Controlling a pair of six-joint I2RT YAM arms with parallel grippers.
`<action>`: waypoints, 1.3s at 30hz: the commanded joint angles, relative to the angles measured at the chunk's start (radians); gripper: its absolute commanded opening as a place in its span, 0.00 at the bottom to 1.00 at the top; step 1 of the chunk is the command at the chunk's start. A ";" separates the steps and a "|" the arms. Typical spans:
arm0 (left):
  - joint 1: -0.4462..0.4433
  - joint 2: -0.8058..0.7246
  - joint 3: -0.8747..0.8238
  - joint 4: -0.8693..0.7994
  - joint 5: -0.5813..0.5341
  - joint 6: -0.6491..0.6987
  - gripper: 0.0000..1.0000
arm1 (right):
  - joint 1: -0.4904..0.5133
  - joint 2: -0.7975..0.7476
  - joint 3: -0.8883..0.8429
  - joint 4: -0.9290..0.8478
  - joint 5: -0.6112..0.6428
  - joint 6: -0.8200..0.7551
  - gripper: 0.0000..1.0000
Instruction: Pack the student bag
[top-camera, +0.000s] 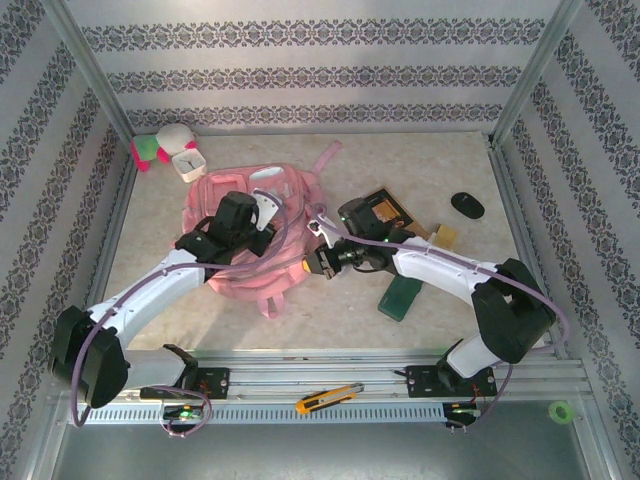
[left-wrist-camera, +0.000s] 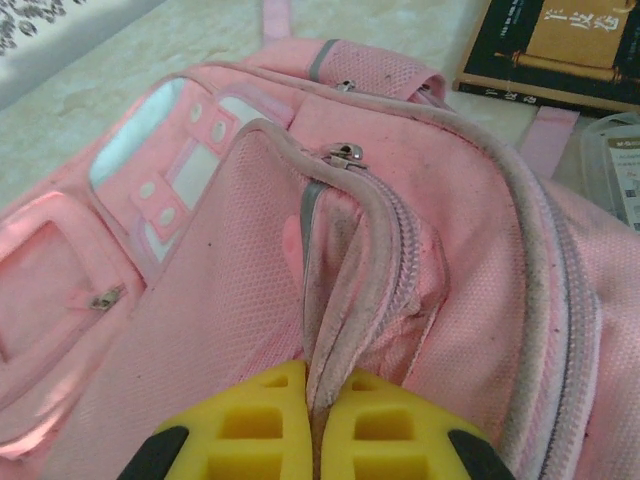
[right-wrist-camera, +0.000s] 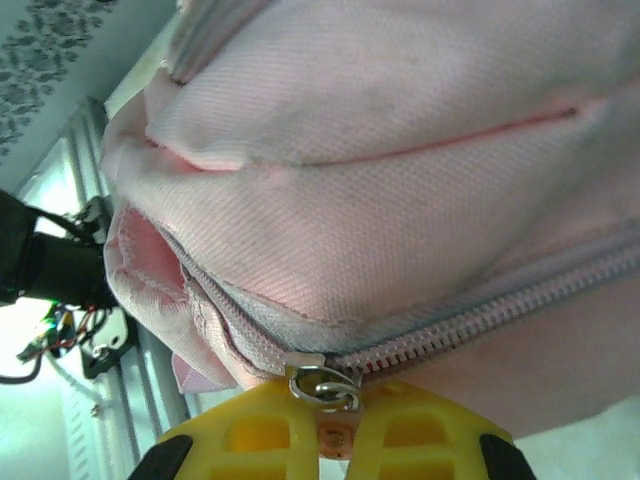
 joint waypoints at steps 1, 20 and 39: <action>0.006 0.014 -0.102 0.160 0.027 -0.130 0.17 | 0.007 -0.041 -0.059 0.059 0.008 0.054 0.01; 0.007 0.126 -0.125 0.084 0.001 0.378 0.46 | -0.055 -0.041 -0.112 0.107 -0.085 -0.070 0.00; 0.007 -0.023 -0.165 0.180 0.162 0.203 0.00 | -0.094 0.107 -0.178 0.410 -0.255 0.161 0.26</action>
